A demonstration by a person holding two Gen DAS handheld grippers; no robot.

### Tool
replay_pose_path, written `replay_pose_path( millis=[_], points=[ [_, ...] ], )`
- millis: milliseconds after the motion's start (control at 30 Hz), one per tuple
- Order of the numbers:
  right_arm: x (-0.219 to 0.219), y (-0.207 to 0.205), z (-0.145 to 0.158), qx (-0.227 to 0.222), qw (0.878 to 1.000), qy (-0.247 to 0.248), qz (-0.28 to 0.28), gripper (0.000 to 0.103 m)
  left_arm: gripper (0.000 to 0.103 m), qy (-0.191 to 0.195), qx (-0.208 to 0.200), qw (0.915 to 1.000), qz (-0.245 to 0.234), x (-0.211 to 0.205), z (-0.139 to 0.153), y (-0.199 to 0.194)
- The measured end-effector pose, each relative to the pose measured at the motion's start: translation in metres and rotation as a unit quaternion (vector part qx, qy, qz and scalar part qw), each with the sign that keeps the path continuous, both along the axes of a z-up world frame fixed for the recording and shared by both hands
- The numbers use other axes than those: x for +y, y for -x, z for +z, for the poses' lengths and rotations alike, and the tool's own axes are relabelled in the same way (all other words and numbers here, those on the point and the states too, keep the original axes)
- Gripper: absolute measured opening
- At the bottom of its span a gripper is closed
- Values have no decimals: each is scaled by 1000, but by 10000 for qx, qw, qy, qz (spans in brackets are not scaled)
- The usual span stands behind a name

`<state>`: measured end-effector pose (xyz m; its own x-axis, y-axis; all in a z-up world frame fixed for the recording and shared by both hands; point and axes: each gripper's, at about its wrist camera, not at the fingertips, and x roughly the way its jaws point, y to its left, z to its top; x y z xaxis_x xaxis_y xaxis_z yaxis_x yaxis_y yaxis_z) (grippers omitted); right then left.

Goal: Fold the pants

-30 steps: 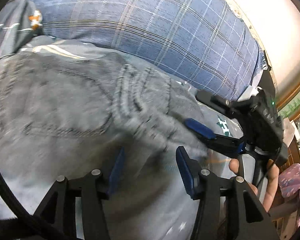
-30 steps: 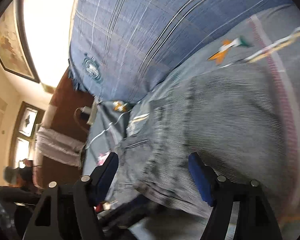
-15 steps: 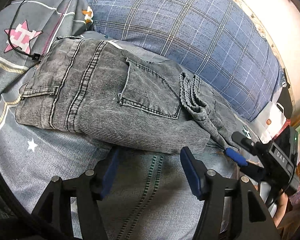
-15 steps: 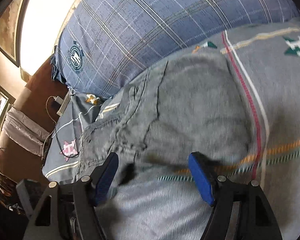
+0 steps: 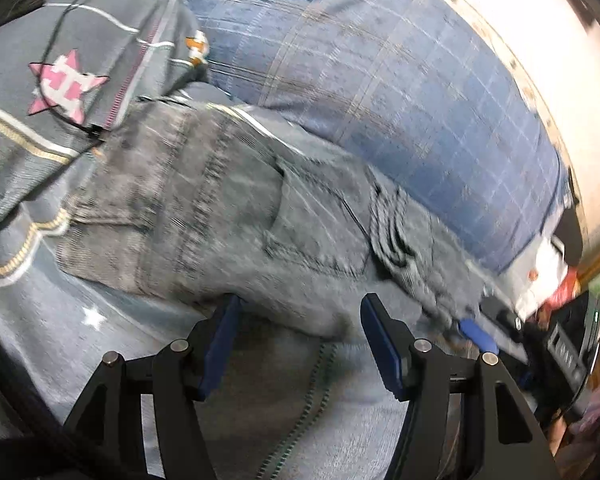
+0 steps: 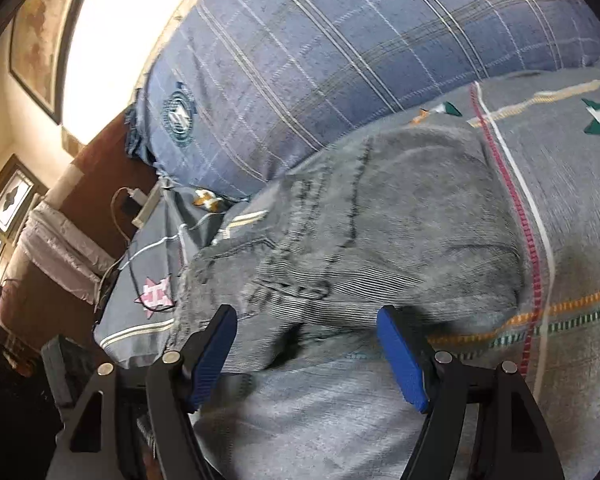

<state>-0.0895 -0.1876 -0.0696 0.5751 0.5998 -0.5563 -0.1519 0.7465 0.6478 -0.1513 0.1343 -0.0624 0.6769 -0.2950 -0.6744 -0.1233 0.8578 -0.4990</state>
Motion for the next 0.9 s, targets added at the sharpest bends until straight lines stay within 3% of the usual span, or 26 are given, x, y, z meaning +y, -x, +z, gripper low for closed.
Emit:
replay_pose_path(
  millis=[200, 300, 400, 600, 767, 800, 900],
  points=[
    [14, 3, 9, -201, 9995, -14, 245, 75, 65, 312, 277, 9975, 566, 39, -2, -8],
    [26, 4, 12, -246, 9985, 37, 483, 75, 65, 891, 511, 9922, 709, 55, -14, -9],
    [40, 4, 15, -284, 9968, 30, 745, 75, 64, 835, 773, 9885, 994, 61, -22, -3],
    [93, -7, 28, -376, 9894, 292, 1375, 75, 64, 1223, 1152, 9782, 1220, 74, -46, -6],
    [135, -29, 19, -83, 9860, 493, 1593, 75, 63, 1278, 1032, 9768, 1374, 82, -44, -20],
    [140, -31, 13, -46, 9851, 550, 1627, 72, 63, 1400, 1033, 9737, 1471, 87, -46, -24],
    [152, -28, -5, 66, 9819, 858, 1688, 50, 63, 1598, 995, 9677, 1677, 101, -49, -36]
  ],
)
